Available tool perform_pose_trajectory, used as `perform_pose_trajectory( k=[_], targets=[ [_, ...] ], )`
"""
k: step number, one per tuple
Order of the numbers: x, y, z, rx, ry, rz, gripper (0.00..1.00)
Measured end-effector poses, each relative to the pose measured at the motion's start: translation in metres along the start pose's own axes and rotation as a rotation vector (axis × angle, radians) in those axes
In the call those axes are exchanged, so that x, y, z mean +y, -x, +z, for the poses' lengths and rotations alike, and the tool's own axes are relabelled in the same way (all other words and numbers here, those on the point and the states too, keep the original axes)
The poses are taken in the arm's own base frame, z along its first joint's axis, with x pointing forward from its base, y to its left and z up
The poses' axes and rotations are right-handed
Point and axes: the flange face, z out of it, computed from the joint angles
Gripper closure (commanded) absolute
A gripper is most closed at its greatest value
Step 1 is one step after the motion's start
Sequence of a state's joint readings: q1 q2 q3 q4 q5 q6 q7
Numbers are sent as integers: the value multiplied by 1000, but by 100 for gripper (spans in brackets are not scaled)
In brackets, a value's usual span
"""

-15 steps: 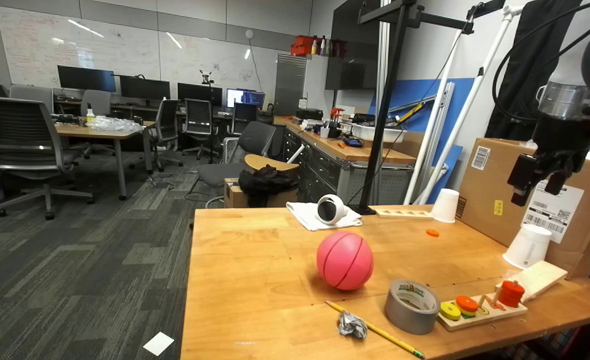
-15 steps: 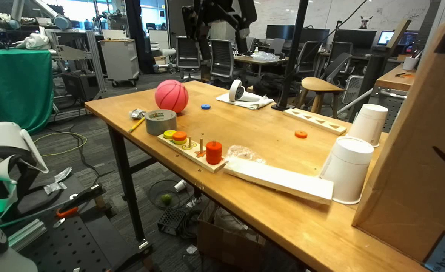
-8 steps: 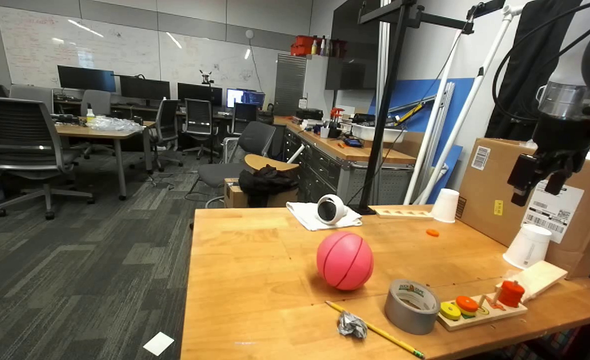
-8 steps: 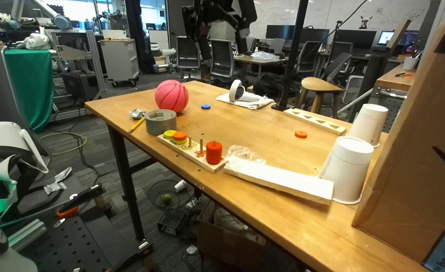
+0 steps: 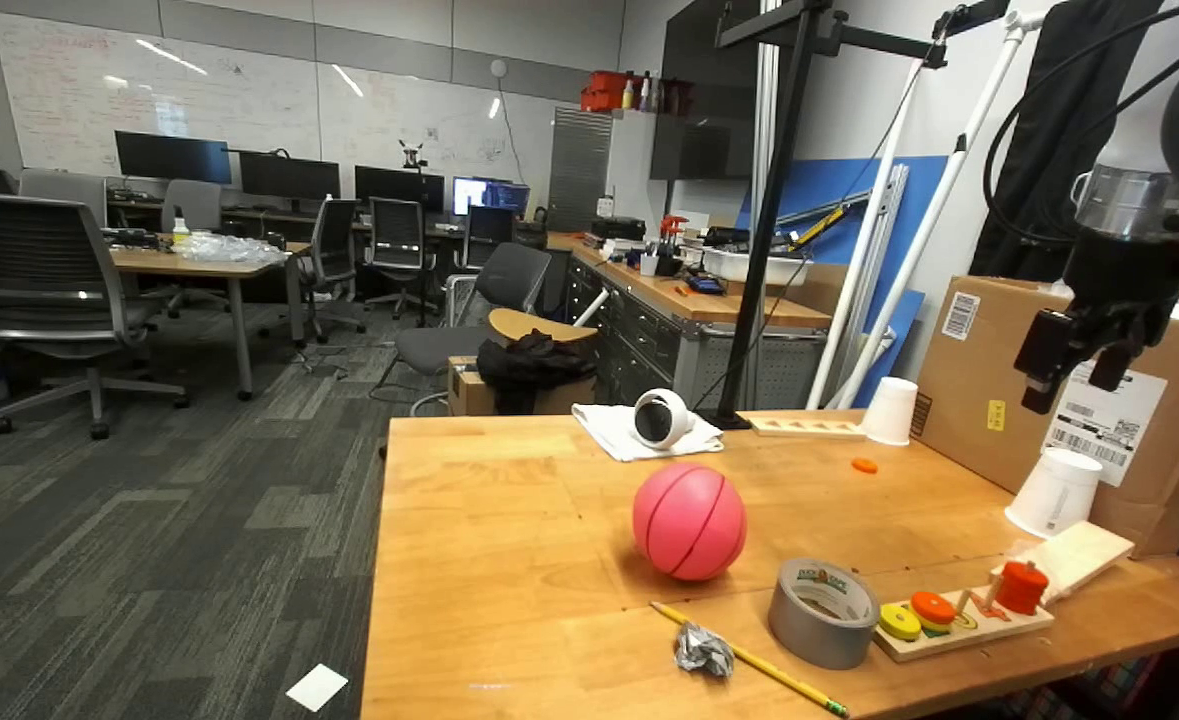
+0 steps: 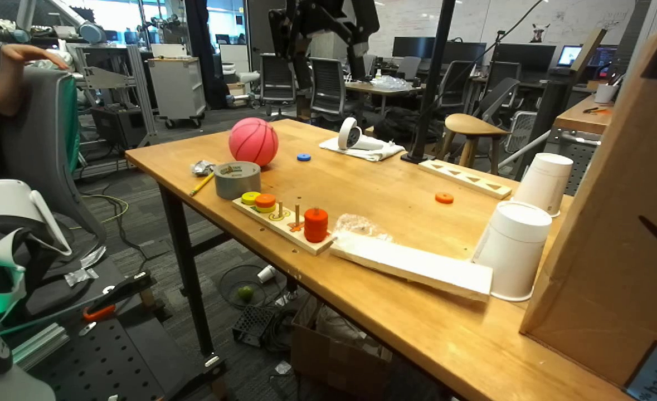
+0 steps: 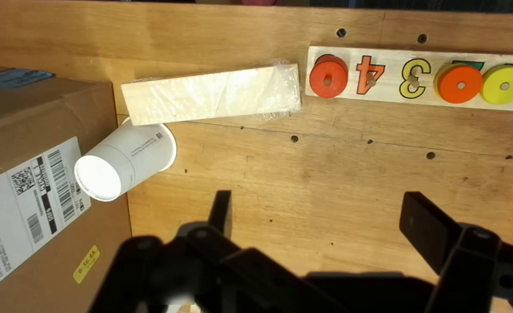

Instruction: Move the basketball to the right.

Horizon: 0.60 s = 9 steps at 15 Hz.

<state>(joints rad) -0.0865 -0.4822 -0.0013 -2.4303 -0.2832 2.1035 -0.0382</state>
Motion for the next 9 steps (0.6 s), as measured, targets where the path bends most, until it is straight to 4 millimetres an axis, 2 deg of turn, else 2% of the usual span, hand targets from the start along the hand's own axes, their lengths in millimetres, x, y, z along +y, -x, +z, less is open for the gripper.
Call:
perform_pose_trajectory(
  k=[2, 4, 6, 9],
  targets=[
    [-4, 1, 3, -6, -5, -5, 0],
    [-22, 0, 1, -2, -28, -12, 0],
    [-49, -2, -8, 16, -65, -13, 0],
    [-103, -1, -28, 44, -131, 14, 0]
  ],
)
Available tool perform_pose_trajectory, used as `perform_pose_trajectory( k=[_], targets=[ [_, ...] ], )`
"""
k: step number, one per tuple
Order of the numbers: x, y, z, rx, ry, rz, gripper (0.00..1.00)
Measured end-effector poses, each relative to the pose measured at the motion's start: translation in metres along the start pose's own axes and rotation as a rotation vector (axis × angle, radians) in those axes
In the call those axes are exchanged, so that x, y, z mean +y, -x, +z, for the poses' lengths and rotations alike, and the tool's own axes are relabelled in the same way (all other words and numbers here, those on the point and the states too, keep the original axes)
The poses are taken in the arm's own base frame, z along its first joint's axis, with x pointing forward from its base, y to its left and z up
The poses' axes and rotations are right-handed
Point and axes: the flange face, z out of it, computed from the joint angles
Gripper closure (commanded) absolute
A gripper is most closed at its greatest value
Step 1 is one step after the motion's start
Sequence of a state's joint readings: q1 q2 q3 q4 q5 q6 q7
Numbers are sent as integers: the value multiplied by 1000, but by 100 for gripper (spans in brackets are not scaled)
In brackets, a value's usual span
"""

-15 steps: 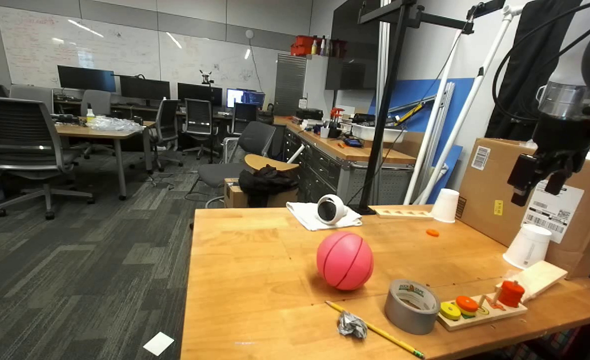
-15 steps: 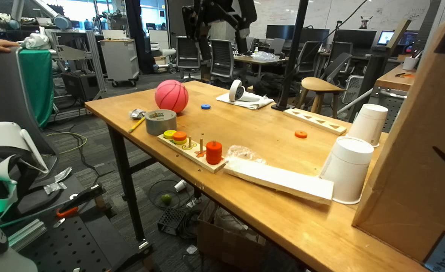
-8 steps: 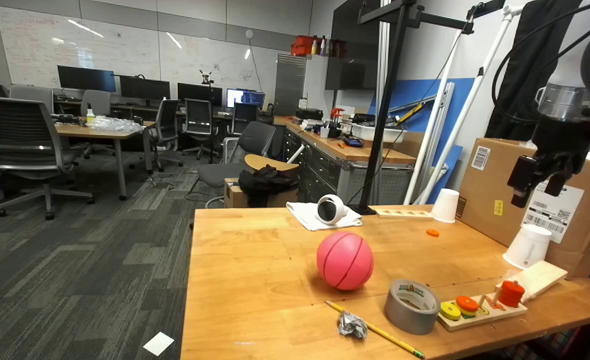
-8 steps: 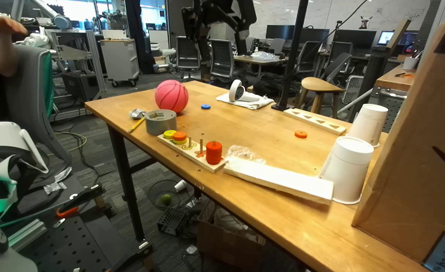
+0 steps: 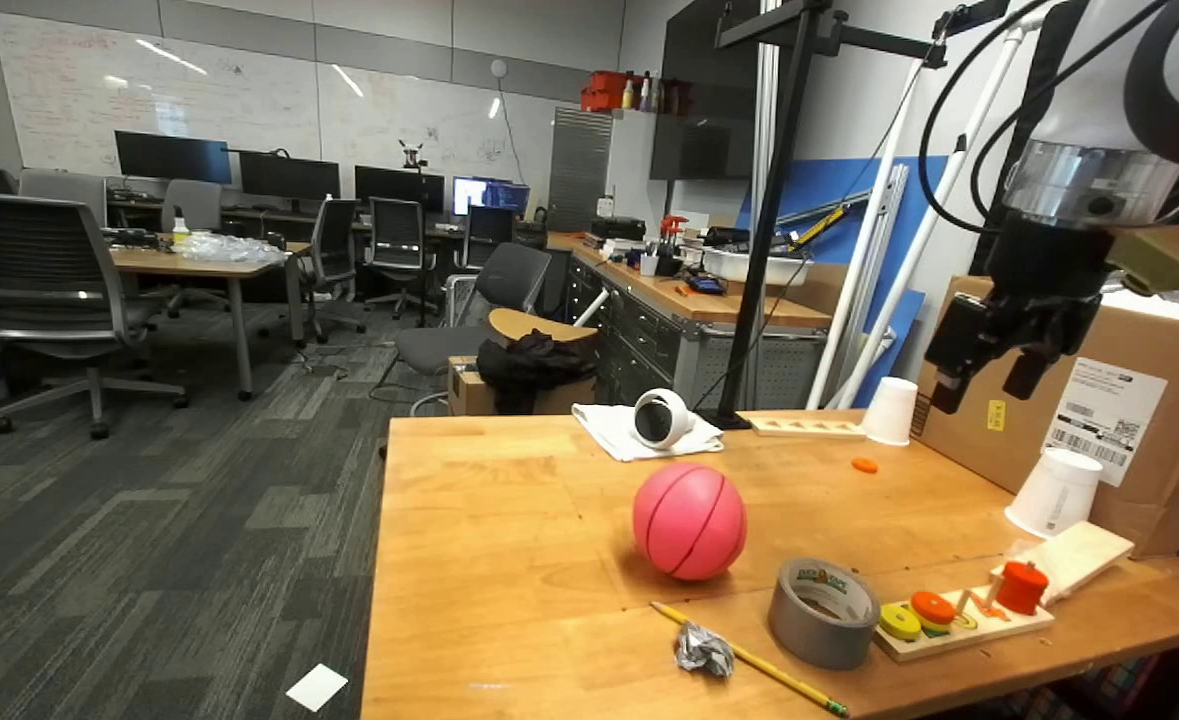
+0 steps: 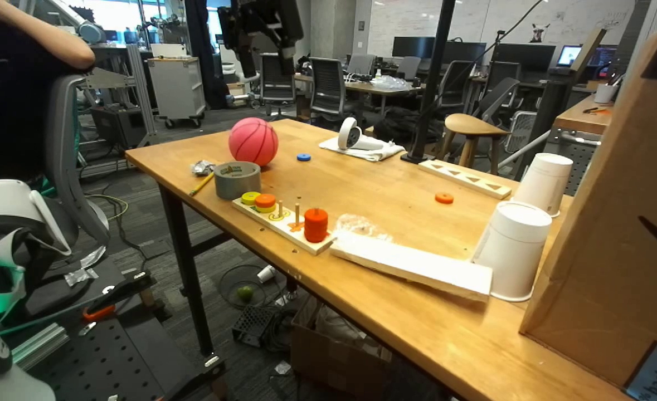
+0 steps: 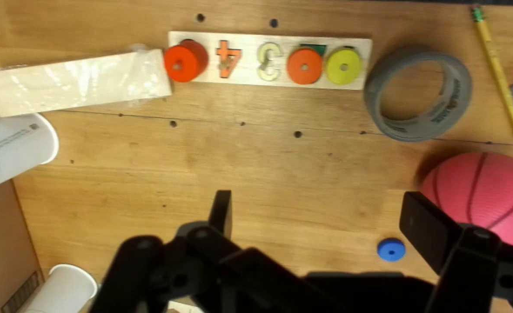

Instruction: Move the basketball to the right.

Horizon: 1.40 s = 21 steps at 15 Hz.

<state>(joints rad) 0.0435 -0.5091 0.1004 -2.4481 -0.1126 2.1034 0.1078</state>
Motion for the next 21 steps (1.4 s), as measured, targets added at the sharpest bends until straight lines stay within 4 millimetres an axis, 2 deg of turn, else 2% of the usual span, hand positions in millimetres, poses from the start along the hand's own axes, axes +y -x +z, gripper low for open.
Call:
perform_pose_trajectory(
  k=[6, 11, 13, 16, 21],
  targets=[
    [-120, 13, -21, 21, -88, 9, 0],
    [-203, 16, -26, 77, -133, -147, 0],
    [-230, 16, -18, 99, -163, -224, 0],
    [-260, 11, 2, 142, -214, -329, 0],
    [-299, 0, 56, 120, -283, -490, 0]
  ],
)
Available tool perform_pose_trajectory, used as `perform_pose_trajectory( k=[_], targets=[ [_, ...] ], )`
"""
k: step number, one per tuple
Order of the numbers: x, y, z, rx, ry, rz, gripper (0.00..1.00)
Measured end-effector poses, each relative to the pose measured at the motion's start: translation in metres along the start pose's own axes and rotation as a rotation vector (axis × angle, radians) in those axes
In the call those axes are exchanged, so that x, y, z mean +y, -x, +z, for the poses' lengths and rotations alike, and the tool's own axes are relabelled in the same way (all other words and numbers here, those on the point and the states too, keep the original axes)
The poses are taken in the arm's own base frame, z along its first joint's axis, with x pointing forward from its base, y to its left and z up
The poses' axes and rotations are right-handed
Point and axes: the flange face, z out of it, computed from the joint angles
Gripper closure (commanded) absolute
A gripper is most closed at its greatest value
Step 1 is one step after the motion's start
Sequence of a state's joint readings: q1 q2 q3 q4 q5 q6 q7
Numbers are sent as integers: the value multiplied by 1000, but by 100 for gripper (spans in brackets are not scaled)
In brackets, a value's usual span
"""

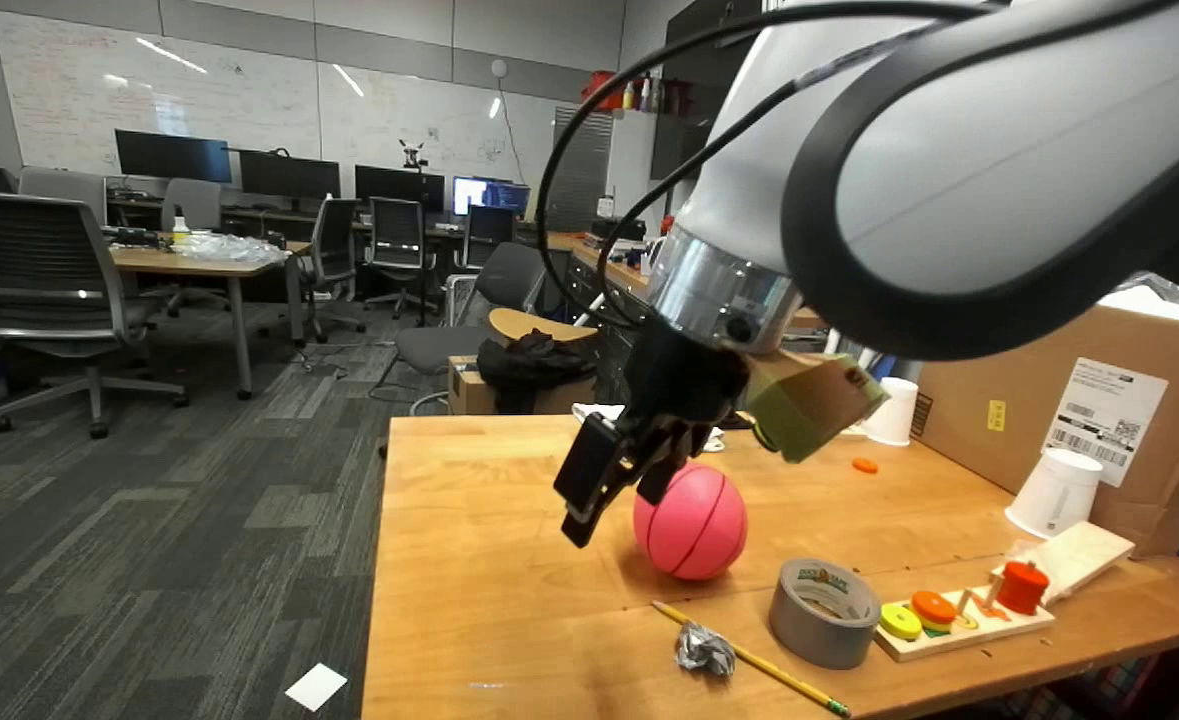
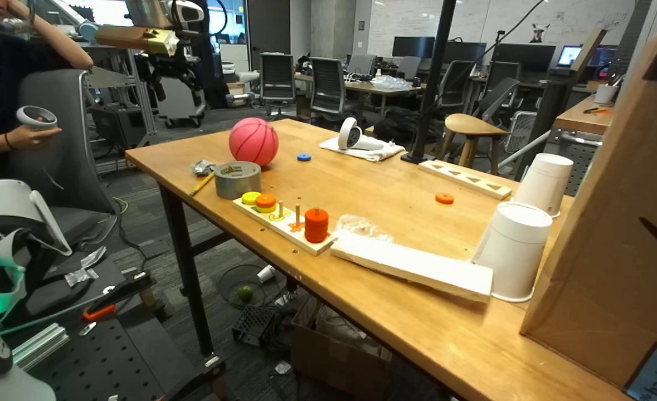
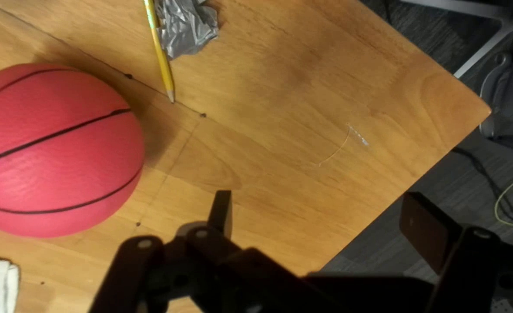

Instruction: Move the basketball to the right.

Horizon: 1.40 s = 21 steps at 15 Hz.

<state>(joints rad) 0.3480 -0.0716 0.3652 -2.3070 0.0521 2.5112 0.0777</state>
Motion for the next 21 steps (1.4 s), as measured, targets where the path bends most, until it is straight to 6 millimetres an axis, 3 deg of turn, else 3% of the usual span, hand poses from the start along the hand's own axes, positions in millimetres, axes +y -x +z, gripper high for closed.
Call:
perform_pose_trajectory(
  k=[4, 8, 10, 12, 14, 16, 18, 21],
  targets=[
    [2, -17, 48, -46, -67, -60, 0],
    [18, -38, 73, -44, -102, -66, 0],
    [50, -42, 79, -49, -83, -19, 0],
    [101, -41, 74, -49, 0, 10, 0],
    [152, -41, 44, -44, 119, -10, 0],
    [180, -42, -2, -46, 235, -51, 0],
    [185, -45, -56, -41, 346, -103, 0],
    [172, -44, -128, -19, 501, -179, 0]
  ],
)
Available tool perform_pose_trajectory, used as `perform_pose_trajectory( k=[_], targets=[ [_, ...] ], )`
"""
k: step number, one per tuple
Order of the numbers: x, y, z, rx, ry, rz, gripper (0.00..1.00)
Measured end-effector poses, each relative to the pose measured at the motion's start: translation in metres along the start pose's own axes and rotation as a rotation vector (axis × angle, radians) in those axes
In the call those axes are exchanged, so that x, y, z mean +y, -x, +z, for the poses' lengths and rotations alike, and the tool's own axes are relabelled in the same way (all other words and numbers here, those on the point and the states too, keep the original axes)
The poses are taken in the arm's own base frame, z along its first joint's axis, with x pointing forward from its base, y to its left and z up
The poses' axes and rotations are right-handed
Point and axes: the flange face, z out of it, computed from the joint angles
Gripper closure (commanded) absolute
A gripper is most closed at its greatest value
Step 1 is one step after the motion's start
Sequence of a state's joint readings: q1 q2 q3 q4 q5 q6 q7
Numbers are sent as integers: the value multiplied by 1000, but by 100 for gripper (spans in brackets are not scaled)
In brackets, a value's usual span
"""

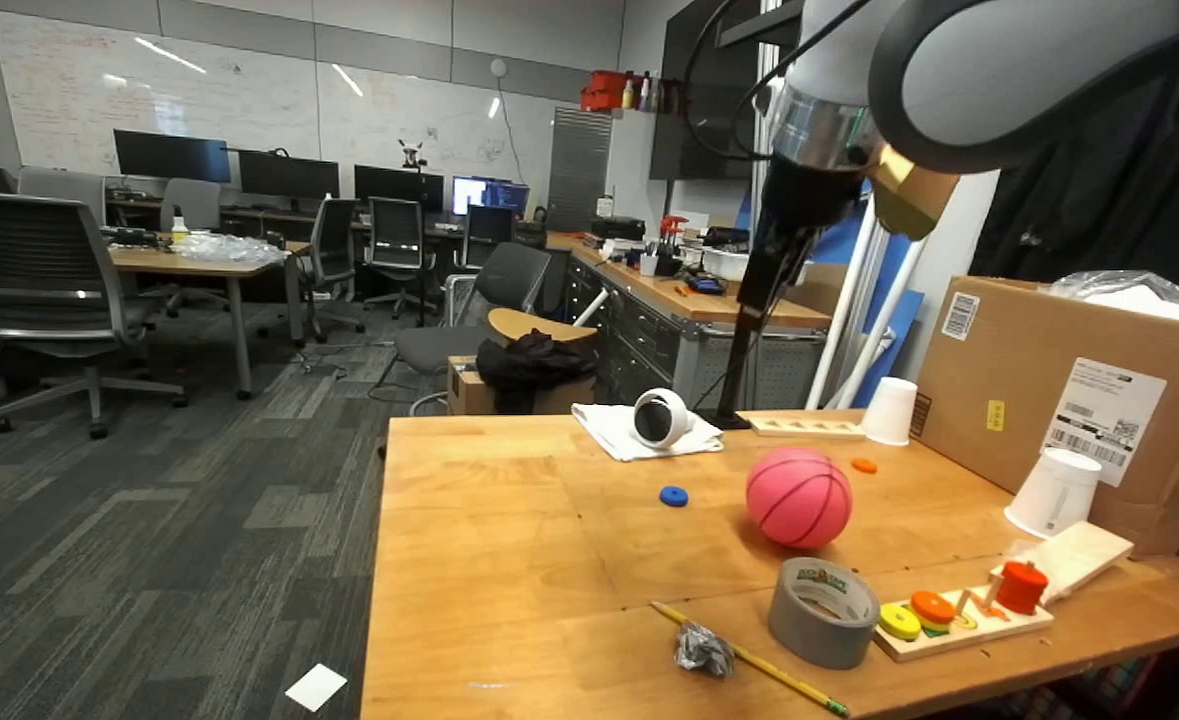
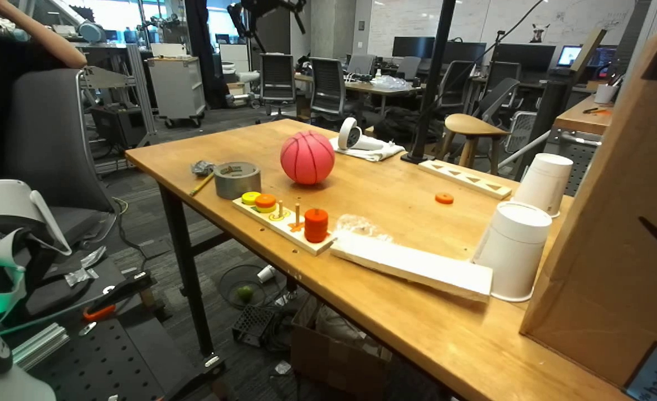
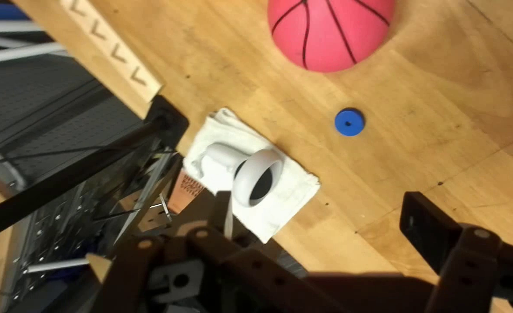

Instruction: Move the basketball to the right.

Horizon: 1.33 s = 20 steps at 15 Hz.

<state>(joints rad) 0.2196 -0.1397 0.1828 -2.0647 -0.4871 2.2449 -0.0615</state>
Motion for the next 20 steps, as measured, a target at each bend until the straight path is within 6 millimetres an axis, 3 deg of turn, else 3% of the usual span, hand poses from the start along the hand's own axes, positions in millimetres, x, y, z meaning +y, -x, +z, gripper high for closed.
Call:
perform_pose_trajectory(
  k=[1, 3, 6, 11, 15, 20],
  targets=[
    [1, 3, -15, 1, 28, -11, 0],
    [-6, 9, -23, -23, 30, -9, 0],
    [-21, 27, 4, -133, -11, 25, 0],
    [-35, 75, 55, -393, -100, 88, 0],
    [-36, 103, 71, -554, -188, 134, 0],
    [-42, 123, 89, -619, -307, 147, 0]
  ],
)
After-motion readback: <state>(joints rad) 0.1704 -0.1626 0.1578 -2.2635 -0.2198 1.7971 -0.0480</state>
